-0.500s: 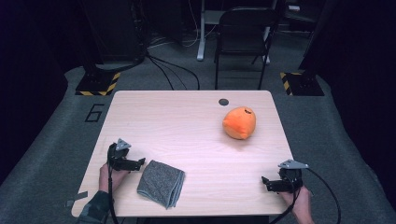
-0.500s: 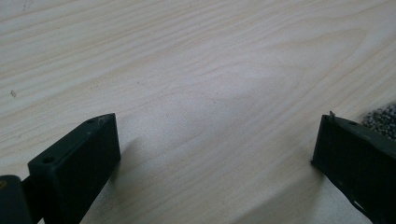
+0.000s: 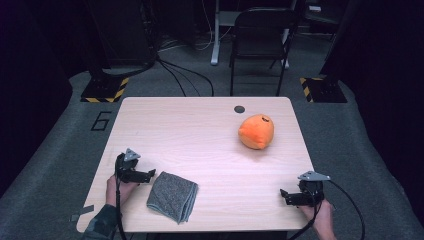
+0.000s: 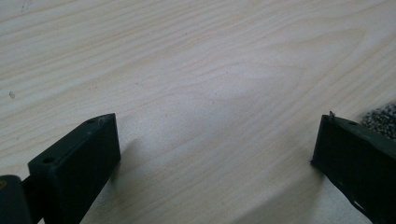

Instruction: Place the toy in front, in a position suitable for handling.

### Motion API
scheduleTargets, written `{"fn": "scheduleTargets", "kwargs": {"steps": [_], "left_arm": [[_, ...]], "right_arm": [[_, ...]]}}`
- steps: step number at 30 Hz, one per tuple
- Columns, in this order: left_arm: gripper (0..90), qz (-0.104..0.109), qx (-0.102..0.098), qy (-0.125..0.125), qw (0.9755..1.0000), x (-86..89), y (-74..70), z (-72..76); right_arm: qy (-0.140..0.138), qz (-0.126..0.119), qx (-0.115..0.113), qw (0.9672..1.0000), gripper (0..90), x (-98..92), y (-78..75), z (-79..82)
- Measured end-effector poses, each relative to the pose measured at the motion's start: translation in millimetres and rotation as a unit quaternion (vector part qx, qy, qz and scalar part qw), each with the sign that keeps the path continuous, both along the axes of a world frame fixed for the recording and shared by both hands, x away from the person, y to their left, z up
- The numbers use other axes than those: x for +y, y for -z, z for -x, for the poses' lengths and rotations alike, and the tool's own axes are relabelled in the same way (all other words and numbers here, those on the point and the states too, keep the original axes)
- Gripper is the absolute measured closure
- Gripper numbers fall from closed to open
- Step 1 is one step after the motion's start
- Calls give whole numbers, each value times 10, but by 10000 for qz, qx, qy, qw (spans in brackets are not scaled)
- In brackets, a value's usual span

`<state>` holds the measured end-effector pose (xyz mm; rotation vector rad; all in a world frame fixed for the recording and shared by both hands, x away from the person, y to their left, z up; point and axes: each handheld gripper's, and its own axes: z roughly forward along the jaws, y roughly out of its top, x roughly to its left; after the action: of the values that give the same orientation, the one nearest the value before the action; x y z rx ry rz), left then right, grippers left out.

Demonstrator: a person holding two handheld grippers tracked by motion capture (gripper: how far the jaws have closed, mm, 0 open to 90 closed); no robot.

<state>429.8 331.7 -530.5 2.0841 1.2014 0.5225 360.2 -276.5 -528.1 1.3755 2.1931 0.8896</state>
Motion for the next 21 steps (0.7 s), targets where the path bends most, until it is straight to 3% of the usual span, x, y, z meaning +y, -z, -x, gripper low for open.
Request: {"fn": "scheduleTargets", "kwargs": {"steps": [13,15,17,21], "left_arm": [[7,-3,-3,-1,10000,0,-1,0],[7,2,-1,0,10000,0,0,-1],[6,42,-16,-26,10000,-6,4,-1],[7,-7,-4,8,10000,1,-1,-2]], "right_arm": [[10,22,22,10000,0,5,-8,-1],[-56,83,-76,9999,0,11,-9,3],[-61,34,58,10000,0,11,-19,2],[-130,-11,20,9999,0,-15,-76,-24]]}}
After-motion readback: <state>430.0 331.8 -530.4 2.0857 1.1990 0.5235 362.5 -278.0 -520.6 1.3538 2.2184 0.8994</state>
